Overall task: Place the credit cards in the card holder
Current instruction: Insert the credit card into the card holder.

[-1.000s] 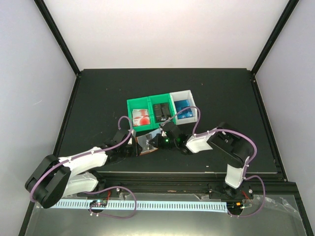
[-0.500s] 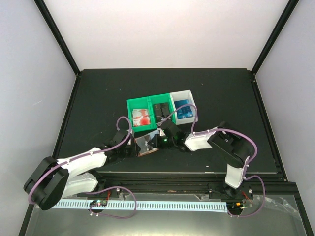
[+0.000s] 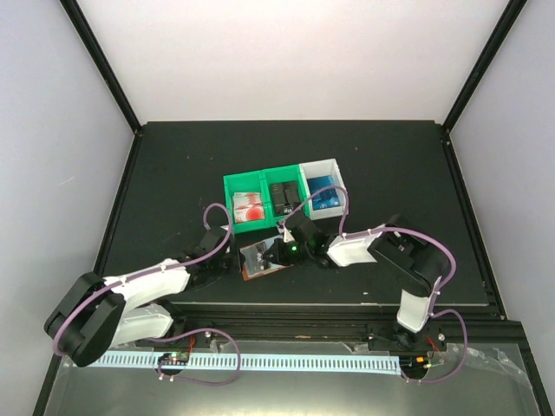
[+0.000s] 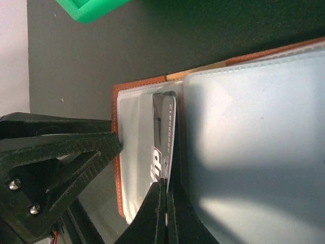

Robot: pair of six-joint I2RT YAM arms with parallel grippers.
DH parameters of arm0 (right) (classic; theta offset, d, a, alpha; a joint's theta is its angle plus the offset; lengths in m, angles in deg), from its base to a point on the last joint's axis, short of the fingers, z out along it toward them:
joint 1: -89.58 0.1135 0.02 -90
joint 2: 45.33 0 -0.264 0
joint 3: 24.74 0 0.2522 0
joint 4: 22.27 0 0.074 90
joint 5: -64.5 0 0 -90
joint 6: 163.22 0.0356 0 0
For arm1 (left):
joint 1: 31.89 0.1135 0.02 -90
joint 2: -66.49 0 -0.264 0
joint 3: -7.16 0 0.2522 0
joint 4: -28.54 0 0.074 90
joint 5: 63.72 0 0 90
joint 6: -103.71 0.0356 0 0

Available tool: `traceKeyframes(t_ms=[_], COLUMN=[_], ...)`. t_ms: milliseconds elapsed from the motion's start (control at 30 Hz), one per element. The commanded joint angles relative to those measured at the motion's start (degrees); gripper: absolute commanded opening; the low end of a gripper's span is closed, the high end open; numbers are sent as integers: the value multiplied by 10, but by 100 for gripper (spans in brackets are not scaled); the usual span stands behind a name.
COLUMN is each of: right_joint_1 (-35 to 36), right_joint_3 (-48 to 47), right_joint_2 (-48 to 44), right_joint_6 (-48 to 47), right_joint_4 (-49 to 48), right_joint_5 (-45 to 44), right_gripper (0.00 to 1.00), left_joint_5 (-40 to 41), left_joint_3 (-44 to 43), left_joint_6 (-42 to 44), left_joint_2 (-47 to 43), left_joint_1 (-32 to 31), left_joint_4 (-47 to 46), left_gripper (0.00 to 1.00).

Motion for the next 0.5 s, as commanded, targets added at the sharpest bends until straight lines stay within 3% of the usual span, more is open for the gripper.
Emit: traceKeyframes(t_ms=[0,300,467], right_joint_1=[2,2,3], right_joint_3=[-12,-30,-23], right_joint_2=[44,55,22], right_joint_6=[-13,-28,-39], right_joint_4=[46,52,69], right_joint_5=[46,52,20], right_gripper=[1,2,15], left_joint_5=[-16,-18,-20], left_joint_3=[-2,-2,-4], left_joint_6=[5,9,7], left_joint_2=[22,28,17], left_joint_1=[2,2,1], left_joint_4=[-3,-3,8], left_gripper=[23,21,23])
